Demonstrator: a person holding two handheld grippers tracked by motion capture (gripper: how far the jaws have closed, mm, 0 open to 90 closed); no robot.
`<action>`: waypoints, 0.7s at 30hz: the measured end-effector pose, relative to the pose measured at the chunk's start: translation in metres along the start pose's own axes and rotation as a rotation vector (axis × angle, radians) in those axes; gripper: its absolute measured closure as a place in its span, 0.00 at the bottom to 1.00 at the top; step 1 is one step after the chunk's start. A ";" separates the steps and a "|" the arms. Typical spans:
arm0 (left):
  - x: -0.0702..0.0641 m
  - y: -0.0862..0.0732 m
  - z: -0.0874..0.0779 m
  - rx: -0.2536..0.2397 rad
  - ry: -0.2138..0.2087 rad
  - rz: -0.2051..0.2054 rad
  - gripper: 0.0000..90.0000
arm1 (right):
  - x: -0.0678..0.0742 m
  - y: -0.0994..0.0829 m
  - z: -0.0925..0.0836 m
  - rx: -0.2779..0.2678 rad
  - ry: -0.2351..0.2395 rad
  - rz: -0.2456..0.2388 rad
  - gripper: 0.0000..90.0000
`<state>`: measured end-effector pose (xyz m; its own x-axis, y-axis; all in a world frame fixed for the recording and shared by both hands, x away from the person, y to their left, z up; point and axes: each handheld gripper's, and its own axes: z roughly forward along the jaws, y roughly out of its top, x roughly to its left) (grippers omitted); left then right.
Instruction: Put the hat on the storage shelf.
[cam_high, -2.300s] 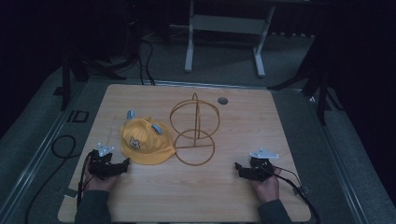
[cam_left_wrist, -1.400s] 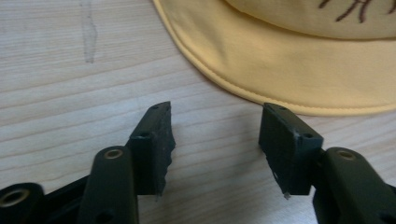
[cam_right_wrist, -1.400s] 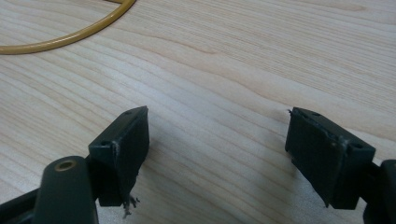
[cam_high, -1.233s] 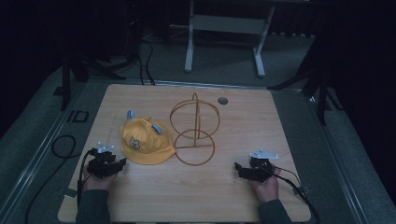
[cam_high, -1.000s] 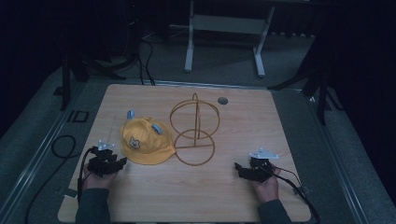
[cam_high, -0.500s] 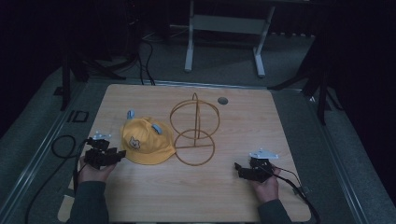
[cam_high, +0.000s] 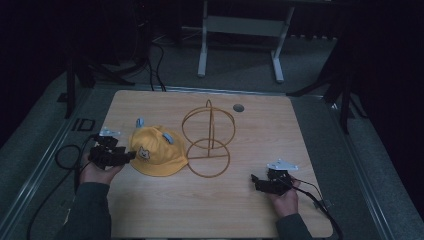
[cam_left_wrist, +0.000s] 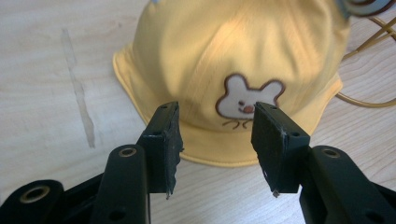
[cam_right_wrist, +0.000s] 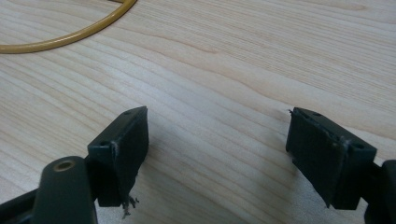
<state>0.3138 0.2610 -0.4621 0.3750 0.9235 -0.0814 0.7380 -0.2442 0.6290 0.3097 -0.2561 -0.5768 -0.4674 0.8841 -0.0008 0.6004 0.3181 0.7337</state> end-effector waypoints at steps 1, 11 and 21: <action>0.000 0.003 -0.002 -0.002 0.001 0.002 0.58 | 0.000 0.000 0.000 0.000 0.000 0.001 0.23; -0.004 0.022 -0.010 -0.017 0.012 -0.001 0.54 | 0.000 0.000 0.000 0.000 0.000 -0.001 0.23; -0.014 0.043 -0.012 -0.001 -0.005 -0.010 0.50 | 0.000 0.000 0.000 -0.001 0.000 0.000 0.23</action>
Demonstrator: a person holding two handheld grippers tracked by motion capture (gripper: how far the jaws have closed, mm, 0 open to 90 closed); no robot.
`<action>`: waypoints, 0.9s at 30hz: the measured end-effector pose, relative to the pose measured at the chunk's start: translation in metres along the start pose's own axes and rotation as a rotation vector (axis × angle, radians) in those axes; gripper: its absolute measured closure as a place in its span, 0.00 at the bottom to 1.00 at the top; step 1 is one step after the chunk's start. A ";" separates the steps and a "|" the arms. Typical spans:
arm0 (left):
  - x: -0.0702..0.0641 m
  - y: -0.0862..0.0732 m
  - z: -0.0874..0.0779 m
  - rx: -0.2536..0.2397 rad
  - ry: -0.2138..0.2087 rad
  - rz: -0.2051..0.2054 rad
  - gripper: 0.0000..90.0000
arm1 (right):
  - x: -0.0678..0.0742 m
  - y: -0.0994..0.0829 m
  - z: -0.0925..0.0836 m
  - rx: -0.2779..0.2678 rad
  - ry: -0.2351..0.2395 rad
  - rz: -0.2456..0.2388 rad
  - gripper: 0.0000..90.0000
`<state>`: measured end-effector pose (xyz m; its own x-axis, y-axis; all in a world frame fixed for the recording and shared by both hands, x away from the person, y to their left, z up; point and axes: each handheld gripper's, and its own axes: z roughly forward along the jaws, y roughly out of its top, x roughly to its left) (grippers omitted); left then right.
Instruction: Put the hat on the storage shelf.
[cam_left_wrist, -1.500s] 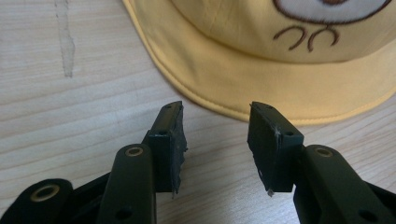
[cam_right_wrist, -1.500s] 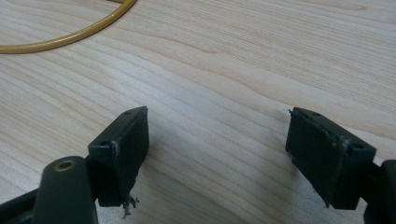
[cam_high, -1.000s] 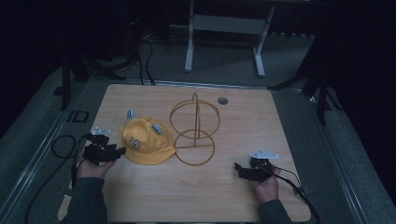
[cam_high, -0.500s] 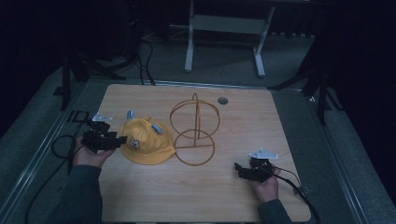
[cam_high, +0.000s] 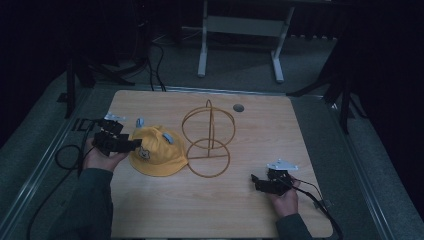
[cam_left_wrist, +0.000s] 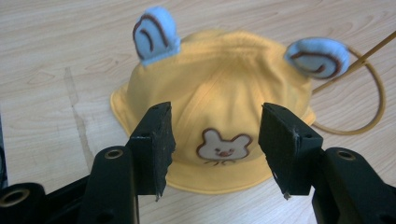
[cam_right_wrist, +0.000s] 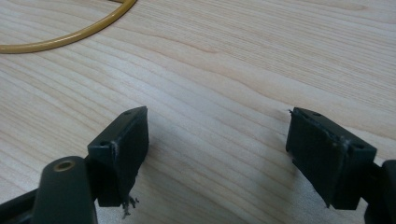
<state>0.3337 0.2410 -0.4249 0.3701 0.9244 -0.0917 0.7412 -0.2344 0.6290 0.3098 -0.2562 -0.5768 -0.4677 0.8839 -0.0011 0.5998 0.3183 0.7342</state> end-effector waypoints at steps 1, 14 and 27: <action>-0.001 0.003 0.000 0.001 -0.002 0.001 0.50 | 0.000 0.000 0.000 0.000 0.000 0.000 0.23; -0.017 0.032 0.008 0.043 0.015 -0.023 0.45 | 0.000 0.000 0.000 0.000 0.000 0.002 0.23; -0.019 0.048 0.027 0.088 -0.032 -0.134 0.35 | 0.000 0.000 0.000 0.000 0.001 0.001 0.23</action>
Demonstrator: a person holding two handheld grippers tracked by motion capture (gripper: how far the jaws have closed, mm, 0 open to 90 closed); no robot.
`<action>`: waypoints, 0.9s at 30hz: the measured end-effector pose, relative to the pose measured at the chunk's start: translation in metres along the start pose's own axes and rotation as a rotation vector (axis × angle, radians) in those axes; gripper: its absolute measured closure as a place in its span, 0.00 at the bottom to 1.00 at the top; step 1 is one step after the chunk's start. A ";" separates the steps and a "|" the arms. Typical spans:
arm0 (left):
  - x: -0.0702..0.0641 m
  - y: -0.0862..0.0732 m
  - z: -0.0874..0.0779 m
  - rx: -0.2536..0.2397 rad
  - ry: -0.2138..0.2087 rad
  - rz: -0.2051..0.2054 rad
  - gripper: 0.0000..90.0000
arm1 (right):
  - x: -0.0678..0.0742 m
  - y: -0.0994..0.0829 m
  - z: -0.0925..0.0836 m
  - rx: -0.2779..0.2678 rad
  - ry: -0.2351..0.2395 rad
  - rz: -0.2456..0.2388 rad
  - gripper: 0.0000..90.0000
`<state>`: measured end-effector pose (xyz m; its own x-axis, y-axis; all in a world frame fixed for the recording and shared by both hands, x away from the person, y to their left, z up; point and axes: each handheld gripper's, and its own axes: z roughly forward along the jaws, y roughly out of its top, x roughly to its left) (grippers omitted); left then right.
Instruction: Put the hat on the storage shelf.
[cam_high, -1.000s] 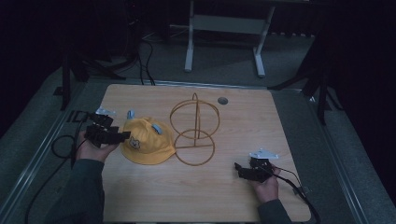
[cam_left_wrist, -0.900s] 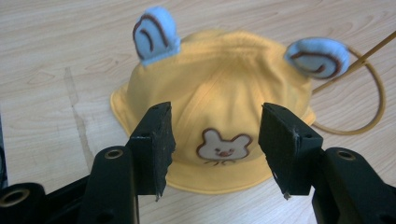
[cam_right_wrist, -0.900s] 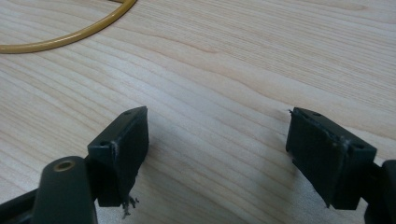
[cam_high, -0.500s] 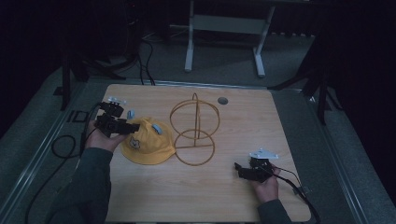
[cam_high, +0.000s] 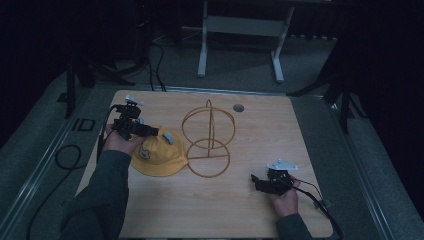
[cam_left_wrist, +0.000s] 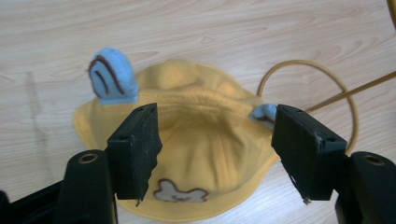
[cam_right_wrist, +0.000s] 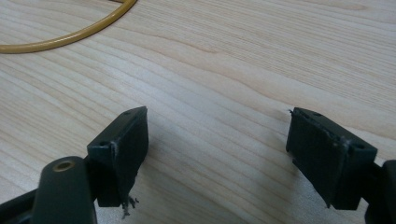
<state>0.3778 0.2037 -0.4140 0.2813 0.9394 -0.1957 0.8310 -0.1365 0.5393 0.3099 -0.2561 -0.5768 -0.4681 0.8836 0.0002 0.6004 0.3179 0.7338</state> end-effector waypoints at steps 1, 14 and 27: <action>0.000 0.001 0.002 0.000 -0.005 -0.012 0.35 | 0.000 0.000 0.000 0.000 0.000 0.000 0.23; -0.007 0.011 0.021 0.028 0.050 -0.108 0.30 | 0.000 0.000 0.000 0.001 0.001 -0.001 0.23; -0.007 0.014 0.044 0.068 0.153 -0.158 0.19 | 0.000 0.000 0.000 0.001 0.001 0.000 0.23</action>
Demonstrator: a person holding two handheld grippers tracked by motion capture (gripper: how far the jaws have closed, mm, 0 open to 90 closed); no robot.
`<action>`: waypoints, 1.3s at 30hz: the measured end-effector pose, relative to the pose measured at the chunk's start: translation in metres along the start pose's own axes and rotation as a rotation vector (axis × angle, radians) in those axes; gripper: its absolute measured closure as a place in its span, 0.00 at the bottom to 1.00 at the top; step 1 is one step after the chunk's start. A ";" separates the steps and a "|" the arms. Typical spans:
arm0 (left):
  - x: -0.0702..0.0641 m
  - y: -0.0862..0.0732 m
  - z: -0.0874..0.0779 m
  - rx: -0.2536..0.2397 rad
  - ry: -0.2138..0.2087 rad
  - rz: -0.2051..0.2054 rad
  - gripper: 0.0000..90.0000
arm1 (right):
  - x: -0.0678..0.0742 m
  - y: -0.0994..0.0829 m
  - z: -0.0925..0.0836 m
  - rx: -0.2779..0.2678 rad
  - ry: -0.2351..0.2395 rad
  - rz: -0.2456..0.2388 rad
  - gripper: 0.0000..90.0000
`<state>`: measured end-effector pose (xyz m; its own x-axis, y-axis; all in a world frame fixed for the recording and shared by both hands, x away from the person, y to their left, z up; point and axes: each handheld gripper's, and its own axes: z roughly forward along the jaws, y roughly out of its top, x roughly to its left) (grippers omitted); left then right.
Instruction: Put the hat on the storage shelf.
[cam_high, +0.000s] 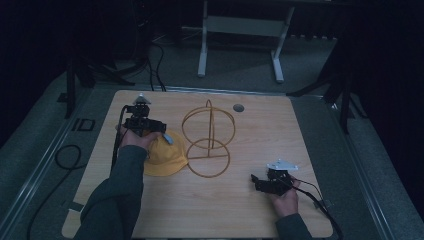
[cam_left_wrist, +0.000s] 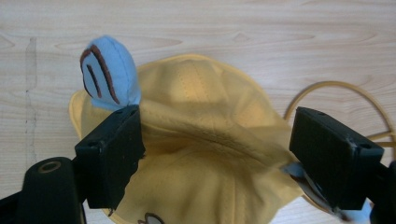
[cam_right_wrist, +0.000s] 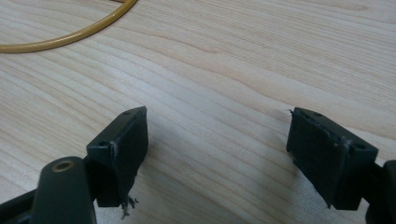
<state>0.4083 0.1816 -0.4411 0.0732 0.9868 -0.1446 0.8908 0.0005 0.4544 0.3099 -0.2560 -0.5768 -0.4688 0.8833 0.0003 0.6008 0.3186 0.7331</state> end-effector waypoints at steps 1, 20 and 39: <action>0.000 0.000 0.001 0.006 0.003 0.000 0.20 | 0.000 0.000 0.000 0.000 0.000 0.000 0.23; 0.016 -0.004 -0.004 0.014 -0.027 -0.002 0.86 | 0.000 0.000 0.000 0.000 0.001 -0.001 0.23; 0.013 -0.006 -0.016 0.039 -0.043 0.213 0.94 | 0.000 0.000 0.000 0.000 0.001 -0.001 0.23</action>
<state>0.3970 0.1971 -0.4312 0.2795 0.9562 -0.0866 0.8697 -0.2139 0.4448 0.3099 -0.2560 -0.5768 -0.4697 0.8828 0.0000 0.6003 0.3194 0.7332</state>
